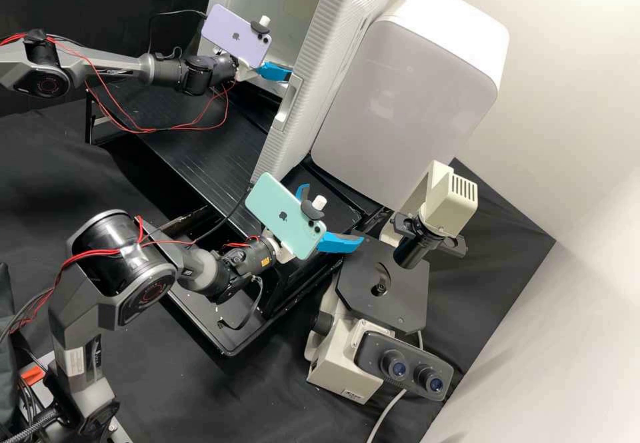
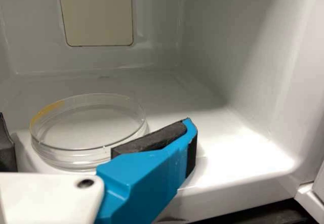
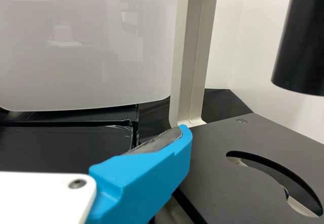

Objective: Take the petri dish out of the incubator

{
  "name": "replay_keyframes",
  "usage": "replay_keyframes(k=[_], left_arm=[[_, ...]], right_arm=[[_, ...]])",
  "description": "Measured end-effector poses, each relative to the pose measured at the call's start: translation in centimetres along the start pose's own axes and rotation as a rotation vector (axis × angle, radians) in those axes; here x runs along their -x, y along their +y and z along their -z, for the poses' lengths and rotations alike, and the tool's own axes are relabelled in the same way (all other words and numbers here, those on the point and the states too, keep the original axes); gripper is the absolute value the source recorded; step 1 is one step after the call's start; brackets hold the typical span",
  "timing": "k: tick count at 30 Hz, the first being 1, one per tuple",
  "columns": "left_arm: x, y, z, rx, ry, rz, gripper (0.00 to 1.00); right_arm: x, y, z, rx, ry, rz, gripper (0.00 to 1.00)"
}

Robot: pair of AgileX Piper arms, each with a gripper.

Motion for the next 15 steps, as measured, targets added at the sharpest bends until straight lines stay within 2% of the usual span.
replay_keyframes(k=[15], left_arm=[[-0.14, 0.01, 0.03, 0.002, 0.001, -0.003, 1.0]], right_arm=[[0.0, 0.0, 0.0, 0.0, 0.0, 0.0, 1.0]])
